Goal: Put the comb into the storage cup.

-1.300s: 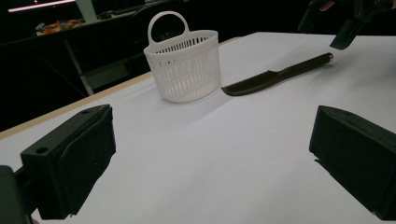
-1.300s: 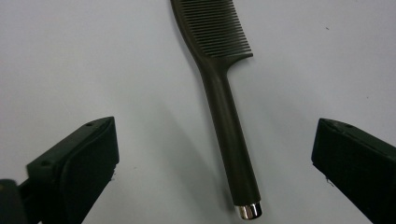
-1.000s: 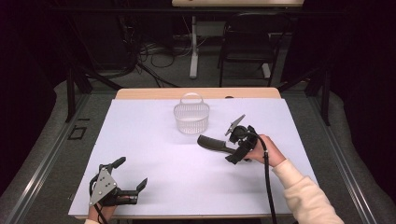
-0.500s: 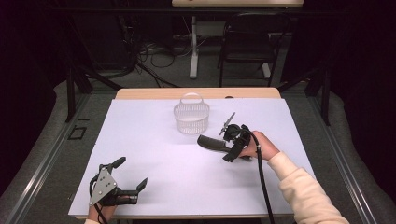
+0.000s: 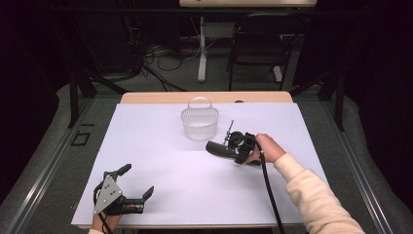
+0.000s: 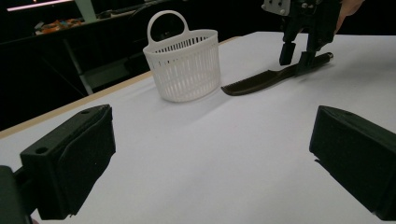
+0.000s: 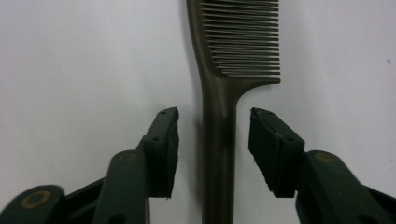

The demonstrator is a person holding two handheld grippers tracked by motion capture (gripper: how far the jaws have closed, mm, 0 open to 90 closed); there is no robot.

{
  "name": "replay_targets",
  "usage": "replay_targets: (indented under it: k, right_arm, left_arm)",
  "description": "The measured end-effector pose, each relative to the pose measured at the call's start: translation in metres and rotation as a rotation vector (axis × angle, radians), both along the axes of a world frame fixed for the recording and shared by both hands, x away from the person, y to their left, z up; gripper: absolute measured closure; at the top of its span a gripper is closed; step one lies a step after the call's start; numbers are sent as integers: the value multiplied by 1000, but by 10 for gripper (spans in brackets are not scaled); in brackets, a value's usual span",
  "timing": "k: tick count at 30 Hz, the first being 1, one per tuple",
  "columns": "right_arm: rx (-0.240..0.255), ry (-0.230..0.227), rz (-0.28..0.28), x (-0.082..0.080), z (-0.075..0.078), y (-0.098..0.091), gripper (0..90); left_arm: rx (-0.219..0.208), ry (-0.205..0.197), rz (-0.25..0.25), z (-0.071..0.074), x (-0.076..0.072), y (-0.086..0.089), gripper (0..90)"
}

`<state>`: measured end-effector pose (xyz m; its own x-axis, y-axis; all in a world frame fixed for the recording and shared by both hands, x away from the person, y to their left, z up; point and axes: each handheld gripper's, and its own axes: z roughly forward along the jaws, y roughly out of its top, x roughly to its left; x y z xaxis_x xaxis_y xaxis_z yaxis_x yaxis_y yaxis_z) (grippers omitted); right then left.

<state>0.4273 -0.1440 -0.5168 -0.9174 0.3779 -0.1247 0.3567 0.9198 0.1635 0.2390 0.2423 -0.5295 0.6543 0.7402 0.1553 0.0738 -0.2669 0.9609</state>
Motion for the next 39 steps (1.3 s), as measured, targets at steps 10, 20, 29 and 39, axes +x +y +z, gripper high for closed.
replay_targets:
  k: [10, 20, 29, 39]
  right_arm:
    - [-53, -5, 33, 3, -6, 6, 668]
    - [-83, 1, 37, 5, -10, 10, 713]
    - [-71, -6, 34, 4, -7, 8, 722]
    - [-9, -20, 13, -4, 6, -1, 722]
  left_arm:
    - [1, 0, 2, 0, 0, 0, 4]
    - [1, 0, 0, 0, 0, 0, 5]
    - [-1, -3, 2, 0, -1, 1, 5]
    - [1, -3, 2, 0, 0, 1, 5]
